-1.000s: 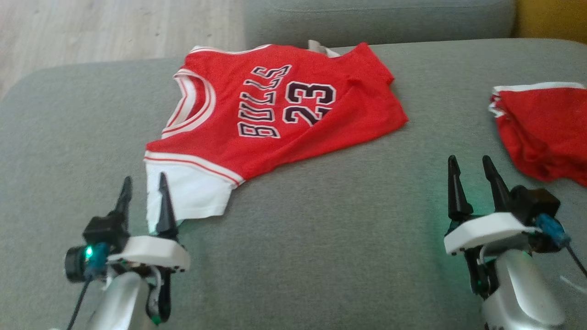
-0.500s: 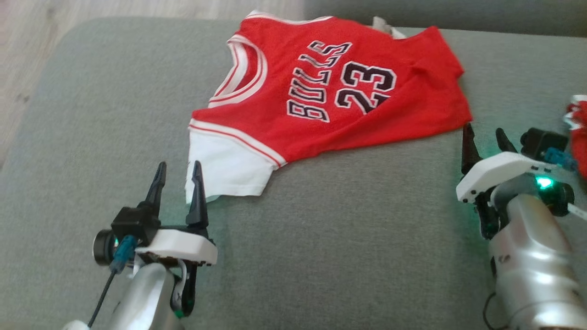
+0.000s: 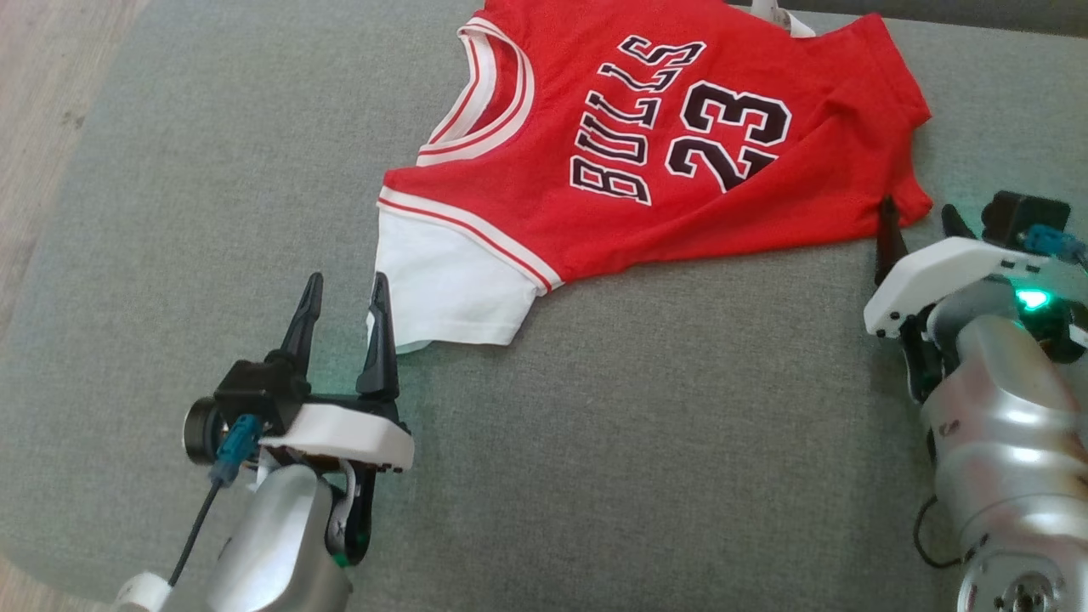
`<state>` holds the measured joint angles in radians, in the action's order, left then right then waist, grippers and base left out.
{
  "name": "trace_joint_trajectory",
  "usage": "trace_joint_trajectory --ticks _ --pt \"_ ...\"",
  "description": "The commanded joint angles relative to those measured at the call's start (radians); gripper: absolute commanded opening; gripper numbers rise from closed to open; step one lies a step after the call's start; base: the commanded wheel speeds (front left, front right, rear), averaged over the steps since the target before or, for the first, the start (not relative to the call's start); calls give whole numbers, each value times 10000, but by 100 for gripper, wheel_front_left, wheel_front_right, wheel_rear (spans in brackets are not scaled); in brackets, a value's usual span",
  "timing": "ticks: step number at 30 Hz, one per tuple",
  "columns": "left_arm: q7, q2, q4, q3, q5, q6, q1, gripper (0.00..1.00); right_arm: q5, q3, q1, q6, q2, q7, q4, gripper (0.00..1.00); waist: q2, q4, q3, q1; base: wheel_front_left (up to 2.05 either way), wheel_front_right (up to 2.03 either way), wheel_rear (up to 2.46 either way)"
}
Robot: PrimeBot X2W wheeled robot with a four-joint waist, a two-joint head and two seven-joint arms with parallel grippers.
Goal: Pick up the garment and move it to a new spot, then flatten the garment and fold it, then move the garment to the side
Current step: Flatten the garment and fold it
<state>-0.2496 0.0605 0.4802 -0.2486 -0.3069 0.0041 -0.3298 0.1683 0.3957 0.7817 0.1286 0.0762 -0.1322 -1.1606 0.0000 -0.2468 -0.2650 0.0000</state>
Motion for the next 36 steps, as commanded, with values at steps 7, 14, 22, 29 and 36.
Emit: trace_joint_trajectory --ticks 7,14,22,29,36 --pt "-122 49 -42 496 151 -109 -446 100 939 119 535 21 -85 224 -305 45 0 8 2 0 0 0 0" --pt "-122 69 354 693 211 -136 -288 100 1060 548 360 21 -176 -355 -483 0 0 404 381 0 0 0 0" --pt "-122 148 709 861 252 -175 -34 100 748 867 -261 21 -219 -1115 -356 0 0 1076 975 0 0 0 0" --pt "-122 121 915 843 240 -228 258 100 257 831 -1022 21 -247 -1271 36 0 0 1454 1481 0 0 0 0" --pt "-78 83 1200 770 53 -367 463 100 -768 39 -1445 21 -256 -1291 237 0 0 1601 1771 0 0 0 0"
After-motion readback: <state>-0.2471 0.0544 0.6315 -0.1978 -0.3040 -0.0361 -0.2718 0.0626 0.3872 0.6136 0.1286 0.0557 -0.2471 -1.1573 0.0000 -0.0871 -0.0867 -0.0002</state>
